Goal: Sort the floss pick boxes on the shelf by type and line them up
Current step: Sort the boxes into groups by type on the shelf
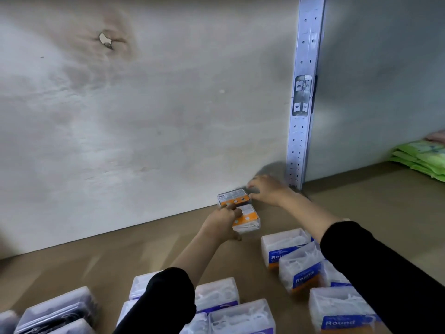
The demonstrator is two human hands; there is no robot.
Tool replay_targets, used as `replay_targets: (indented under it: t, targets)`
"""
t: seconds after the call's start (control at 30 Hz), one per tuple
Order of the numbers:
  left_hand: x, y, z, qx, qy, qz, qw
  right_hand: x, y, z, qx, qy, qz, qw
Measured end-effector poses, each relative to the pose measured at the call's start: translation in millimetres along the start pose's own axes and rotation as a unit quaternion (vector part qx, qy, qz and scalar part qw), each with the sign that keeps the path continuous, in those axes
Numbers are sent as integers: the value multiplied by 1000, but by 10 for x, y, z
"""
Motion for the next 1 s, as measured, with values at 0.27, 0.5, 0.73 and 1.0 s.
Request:
replay_targets:
  t: [0.27, 0.5, 0.73, 1.0]
  targets:
    - [-29, -21, -9, -21, 45, -8, 999, -468, 538, 9, -20, -6, -85, 996]
    - [36, -205, -535, 222, -20, -129, 966, -426, 528, 72, -13, -25, -34, 999]
    - [104, -109, -934, 307, -91, -198, 926, -312, 601, 64, 85, -44, -66, 993]
    - [115, -216, -808, 217, -85, -106, 967, -364, 645, -51, 106, -37, -90, 990]
Point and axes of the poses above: each hand's wrist, its own x-axis away from the middle knuckle, its own y-axis out of the palm, z = x × y, the point moved 8 cm from there along -x, towards the middle knuckle, and after that the axes turned 12 degrees about -y, right-handed, at the moved point
